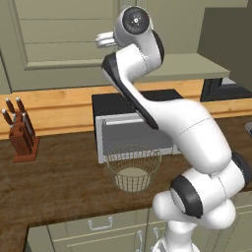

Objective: Open the cabinet, pick up the bread from the cabinet and place it in the basket. Then move the basket to the dining counter.

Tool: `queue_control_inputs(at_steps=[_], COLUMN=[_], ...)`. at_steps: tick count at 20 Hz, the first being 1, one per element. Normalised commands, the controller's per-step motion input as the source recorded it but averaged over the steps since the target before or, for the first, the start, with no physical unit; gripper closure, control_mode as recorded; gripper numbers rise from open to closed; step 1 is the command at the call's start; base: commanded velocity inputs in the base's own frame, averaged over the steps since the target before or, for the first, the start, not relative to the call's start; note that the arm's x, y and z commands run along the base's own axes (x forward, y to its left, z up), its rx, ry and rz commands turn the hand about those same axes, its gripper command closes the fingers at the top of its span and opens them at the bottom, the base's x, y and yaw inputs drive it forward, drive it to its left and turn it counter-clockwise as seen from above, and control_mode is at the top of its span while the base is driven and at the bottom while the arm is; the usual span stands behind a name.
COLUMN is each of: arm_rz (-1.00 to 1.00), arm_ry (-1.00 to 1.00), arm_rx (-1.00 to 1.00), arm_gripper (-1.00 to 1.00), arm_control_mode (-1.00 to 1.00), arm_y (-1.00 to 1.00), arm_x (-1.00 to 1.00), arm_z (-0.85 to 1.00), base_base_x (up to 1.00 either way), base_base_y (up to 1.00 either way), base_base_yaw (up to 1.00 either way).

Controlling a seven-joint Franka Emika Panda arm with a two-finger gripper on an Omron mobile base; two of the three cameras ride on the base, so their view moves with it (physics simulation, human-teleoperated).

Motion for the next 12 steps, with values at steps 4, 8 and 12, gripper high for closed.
queue_control_inputs(at_steps=[4, 8, 12], arm_rz=[0.00, 0.00, 0.00], arm_ry=[-0.06, -0.03, 0.00], arm_rx=[0.00, 0.00, 0.00], arm_gripper=[1.00, 1.00, 1.00], arm_control_mode=[-1.00, -1.00, -1.00], arm_y=[0.01, 0.08, 0.03], arm_x=[0.13, -0.47, -1.00], arm_z=[0.00, 0.02, 0.14], base_base_x=[0.00, 0.00, 0.00], base_base_y=[0.00, 0.00, 0.00], base_base_yaw=[0.00, 0.00, 0.00])
